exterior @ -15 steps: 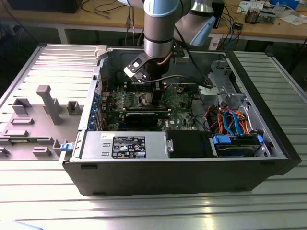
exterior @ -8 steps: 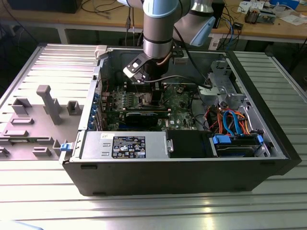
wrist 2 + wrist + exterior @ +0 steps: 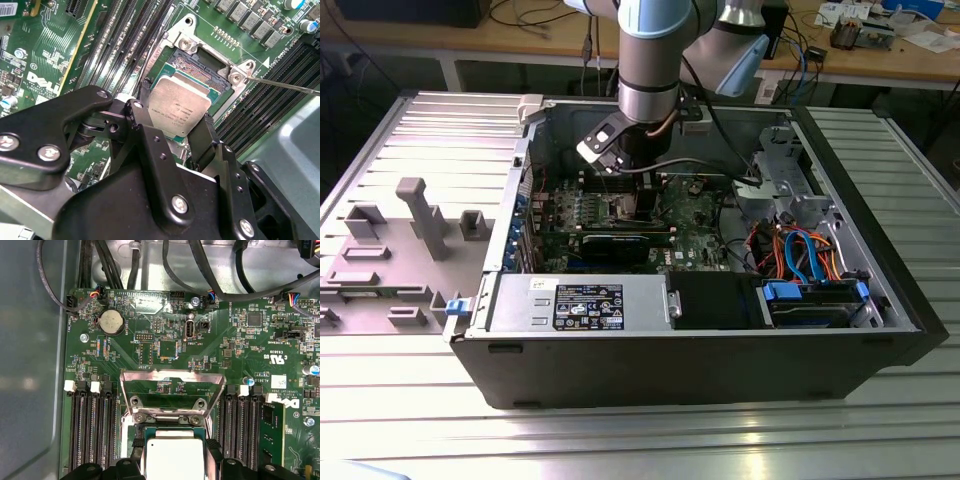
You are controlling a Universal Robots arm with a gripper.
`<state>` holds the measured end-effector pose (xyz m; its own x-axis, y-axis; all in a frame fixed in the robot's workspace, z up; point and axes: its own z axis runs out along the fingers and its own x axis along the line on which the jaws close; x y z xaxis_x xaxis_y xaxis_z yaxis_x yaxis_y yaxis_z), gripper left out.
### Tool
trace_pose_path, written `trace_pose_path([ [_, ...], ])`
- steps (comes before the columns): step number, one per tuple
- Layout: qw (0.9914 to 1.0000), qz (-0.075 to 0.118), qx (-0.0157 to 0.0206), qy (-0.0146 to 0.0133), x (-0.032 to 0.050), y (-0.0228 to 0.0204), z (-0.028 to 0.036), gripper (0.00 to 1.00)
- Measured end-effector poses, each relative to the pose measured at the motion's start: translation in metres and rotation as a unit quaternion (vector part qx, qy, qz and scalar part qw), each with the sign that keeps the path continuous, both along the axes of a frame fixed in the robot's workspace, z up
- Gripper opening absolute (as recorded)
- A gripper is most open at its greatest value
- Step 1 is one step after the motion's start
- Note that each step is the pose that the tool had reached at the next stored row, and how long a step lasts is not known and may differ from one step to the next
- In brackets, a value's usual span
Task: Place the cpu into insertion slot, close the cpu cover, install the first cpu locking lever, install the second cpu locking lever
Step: 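Place the cpu into insertion slot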
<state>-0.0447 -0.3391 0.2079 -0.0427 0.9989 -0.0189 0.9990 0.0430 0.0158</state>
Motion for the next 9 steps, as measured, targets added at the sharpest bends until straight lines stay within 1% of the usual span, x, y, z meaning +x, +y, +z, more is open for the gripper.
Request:
trace_pose_path([
  [5, 1.00000, 0.000, 0.0008, 0.0000, -0.0011, 0.0003, -0.0011, 0.55],
  [9, 1.00000, 0.000, 0.0007, 0.0000, -0.0013, 0.0006, -0.0028, 0.55],
])
